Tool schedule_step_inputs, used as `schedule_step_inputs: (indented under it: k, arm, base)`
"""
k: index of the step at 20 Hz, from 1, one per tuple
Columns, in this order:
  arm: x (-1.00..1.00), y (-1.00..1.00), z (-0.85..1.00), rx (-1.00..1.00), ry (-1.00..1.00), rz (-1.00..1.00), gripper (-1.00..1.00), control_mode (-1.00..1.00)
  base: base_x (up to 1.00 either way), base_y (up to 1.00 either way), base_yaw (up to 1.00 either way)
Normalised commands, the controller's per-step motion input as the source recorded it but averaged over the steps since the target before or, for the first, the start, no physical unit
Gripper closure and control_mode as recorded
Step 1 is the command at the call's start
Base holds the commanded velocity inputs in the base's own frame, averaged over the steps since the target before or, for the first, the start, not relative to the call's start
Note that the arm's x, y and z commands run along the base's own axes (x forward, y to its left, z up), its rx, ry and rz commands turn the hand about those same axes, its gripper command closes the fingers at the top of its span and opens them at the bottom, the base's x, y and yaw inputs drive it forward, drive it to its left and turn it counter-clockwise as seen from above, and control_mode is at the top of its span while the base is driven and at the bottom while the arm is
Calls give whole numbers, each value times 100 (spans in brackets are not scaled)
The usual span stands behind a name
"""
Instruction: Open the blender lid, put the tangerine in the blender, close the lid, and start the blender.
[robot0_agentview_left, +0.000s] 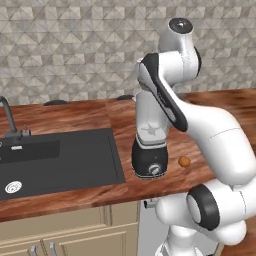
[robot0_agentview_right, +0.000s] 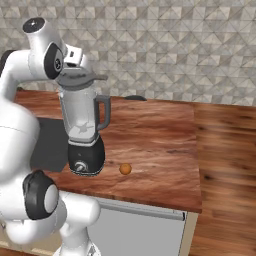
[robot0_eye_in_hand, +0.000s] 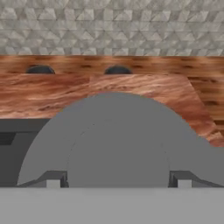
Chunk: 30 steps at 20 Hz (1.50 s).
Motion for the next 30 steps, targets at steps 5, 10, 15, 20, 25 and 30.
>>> schedule_step_inputs:
  k: [5, 10, 15, 20, 25, 30]
  arm:
    - [-26, -62, 38, 0, -17, -7, 100, -100]
    - [-41, -98, 1, 4, -11, -15, 100, -100]
    - [-59, -100, -7, 10, 0, -21, 100, -100]
    - [-86, -100, -48, 17, 0, -26, 100, -100]
    - [-53, -97, -88, 22, 1, -21, 100, -100]
    - [0, -74, -100, 18, 7, -9, 100, -100]
  base:
    - [0, 0, 0]
    - [0, 0, 0]
    - [0, 0, 0]
    - [0, 0, 0]
    - [0, 0, 0]
    - [0, 0, 0]
